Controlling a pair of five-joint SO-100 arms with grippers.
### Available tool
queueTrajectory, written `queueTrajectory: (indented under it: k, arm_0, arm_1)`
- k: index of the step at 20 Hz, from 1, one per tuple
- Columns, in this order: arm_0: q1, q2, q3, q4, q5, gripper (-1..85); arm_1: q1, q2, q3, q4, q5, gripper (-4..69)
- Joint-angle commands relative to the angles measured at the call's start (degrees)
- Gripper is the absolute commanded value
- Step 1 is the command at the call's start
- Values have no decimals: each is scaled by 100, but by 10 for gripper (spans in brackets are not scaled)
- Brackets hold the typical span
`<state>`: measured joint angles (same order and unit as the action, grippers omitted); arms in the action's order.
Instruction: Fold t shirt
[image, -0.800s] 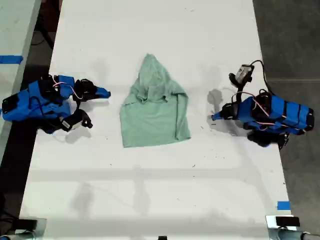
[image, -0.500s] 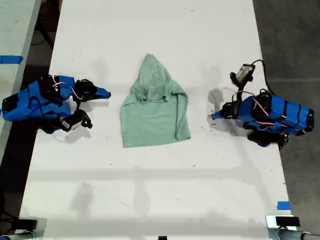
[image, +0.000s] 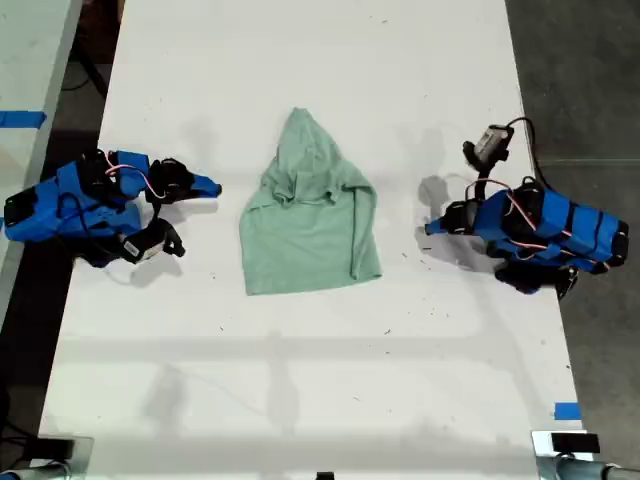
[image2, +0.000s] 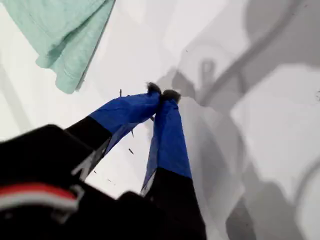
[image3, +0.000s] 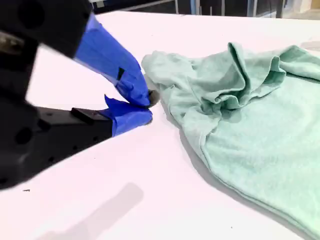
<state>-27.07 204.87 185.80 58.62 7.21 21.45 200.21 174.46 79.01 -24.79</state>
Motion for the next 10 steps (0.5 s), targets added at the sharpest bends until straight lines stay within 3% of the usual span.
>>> queueTrajectory:
  k: [1,6,10]
  arm_0:
    - [-9,44,255,-26,-53,-3]
    - [-18,44,255,-26,-70,-3]
    - [-35,44,255,-26,-62,-3]
  arm_1:
    - [-62,35,-185,-369,9,10]
    - [141,-800,-1714,-439,-167,9]
    - [88,-2839,-2707,-1028,-229,12]
